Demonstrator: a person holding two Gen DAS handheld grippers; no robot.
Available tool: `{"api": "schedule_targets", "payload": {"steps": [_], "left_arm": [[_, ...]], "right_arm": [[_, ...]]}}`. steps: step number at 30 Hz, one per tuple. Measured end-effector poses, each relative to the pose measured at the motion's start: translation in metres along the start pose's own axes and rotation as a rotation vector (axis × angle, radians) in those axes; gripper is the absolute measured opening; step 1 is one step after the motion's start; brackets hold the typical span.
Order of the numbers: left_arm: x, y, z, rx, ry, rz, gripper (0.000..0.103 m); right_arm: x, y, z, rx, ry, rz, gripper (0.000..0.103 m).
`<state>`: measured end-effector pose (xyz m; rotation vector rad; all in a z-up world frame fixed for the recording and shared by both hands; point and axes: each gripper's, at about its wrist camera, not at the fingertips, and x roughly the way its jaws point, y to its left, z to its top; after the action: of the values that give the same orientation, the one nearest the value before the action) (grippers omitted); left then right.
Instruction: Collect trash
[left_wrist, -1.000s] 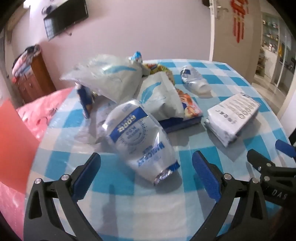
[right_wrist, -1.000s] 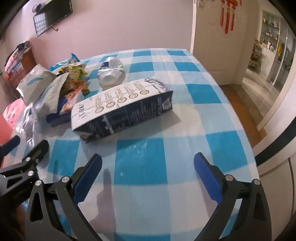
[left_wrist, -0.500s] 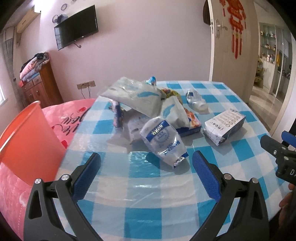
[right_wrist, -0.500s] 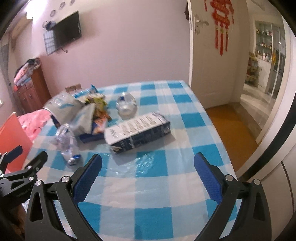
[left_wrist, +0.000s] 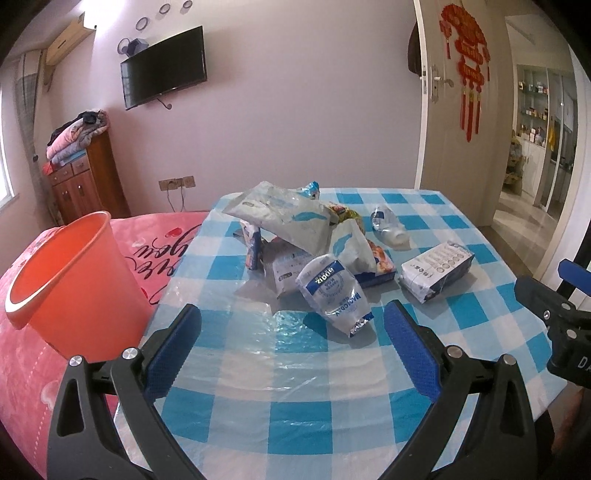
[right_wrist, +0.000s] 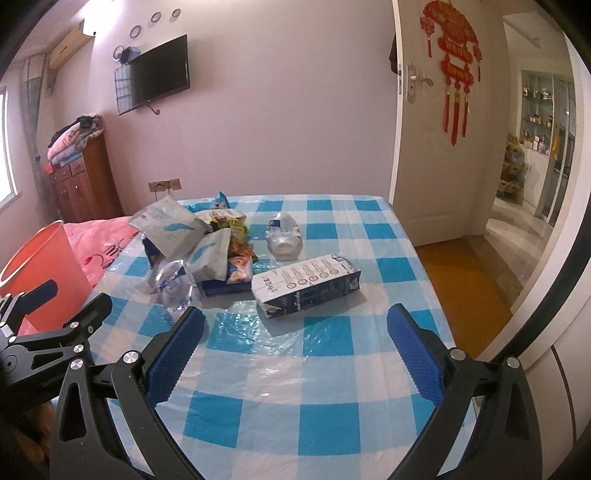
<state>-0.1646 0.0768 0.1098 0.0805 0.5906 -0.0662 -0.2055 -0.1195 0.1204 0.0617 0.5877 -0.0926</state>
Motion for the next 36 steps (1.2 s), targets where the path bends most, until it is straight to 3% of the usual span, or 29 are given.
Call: {"api": "schedule_targets", "payload": {"steps": [17, 36], "left_arm": [[-0.017, 0.006, 0.001, -0.016, -0.03, -0.007, 0.099], [-0.01, 0.007, -0.001, -0.022, 0.0, -0.011, 0.099]], "right_arm": [[-0.02, 0.009, 0.002, -0.007, -0.016, -0.005, 0.098], [-0.019, 0.014, 0.0, -0.037, 0.001, -0.021, 0.098]]}}
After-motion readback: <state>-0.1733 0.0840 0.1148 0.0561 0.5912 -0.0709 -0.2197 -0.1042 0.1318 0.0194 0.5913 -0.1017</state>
